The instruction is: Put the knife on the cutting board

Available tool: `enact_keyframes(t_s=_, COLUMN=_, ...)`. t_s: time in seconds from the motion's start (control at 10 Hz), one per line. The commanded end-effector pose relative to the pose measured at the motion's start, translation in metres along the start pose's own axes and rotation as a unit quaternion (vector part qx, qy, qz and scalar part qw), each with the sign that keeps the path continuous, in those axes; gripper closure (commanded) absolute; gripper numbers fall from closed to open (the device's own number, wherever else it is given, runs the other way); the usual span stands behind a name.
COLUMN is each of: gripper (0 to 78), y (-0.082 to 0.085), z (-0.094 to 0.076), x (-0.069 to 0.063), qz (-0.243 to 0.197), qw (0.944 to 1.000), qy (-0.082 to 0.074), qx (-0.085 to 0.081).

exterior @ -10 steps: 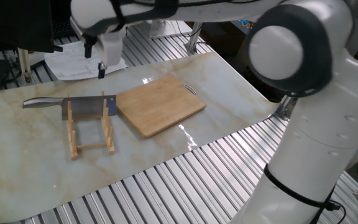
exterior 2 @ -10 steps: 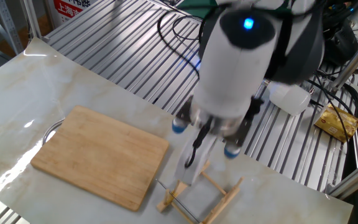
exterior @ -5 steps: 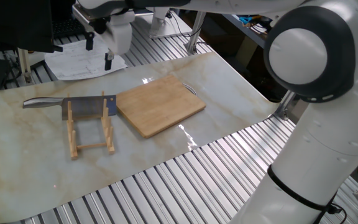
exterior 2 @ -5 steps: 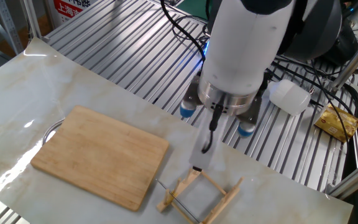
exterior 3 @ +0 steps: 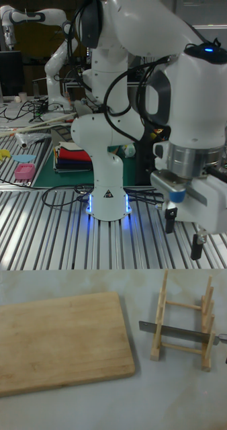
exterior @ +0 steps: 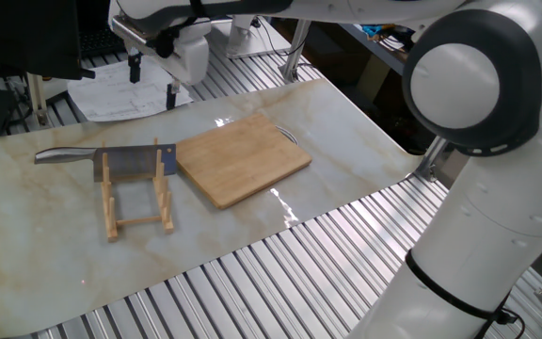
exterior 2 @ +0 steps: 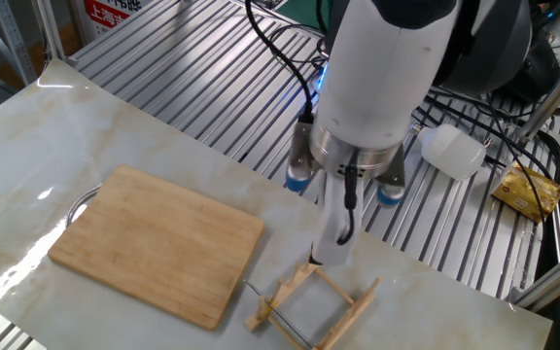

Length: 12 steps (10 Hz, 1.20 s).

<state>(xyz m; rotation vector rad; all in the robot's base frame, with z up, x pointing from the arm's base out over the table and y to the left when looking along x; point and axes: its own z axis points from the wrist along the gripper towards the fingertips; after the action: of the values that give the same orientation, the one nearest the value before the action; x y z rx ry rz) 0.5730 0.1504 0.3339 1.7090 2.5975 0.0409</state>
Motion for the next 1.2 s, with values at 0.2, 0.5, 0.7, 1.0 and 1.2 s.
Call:
enact_keyframes(t_s=0.2, gripper=0.1, y=-0.039, z=0.04, x=-0.047, qz=-0.491, qw=0.8689, qy=-0.037, qx=0.048)
enact_keyframes(t_s=0.5, gripper=0.1, y=-0.043, z=0.043, x=-0.065, qz=-0.519, qw=0.8529, qy=-0.035, qx=0.049)
enact_keyframes(t_s=0.7, gripper=0.1, y=-0.045, z=0.045, x=-0.073, qz=-0.528, qw=0.8471, qy=-0.036, qx=0.051)
enact_keyframes(t_s=1.0, gripper=0.1, y=-0.048, z=0.049, x=-0.085, qz=-0.54, qw=0.8392, qy=-0.038, qx=0.05)
enact_keyframes(t_s=1.2, gripper=0.1, y=-0.049, z=0.05, x=-0.092, qz=-0.546, qw=0.8352, qy=-0.039, qx=0.05)
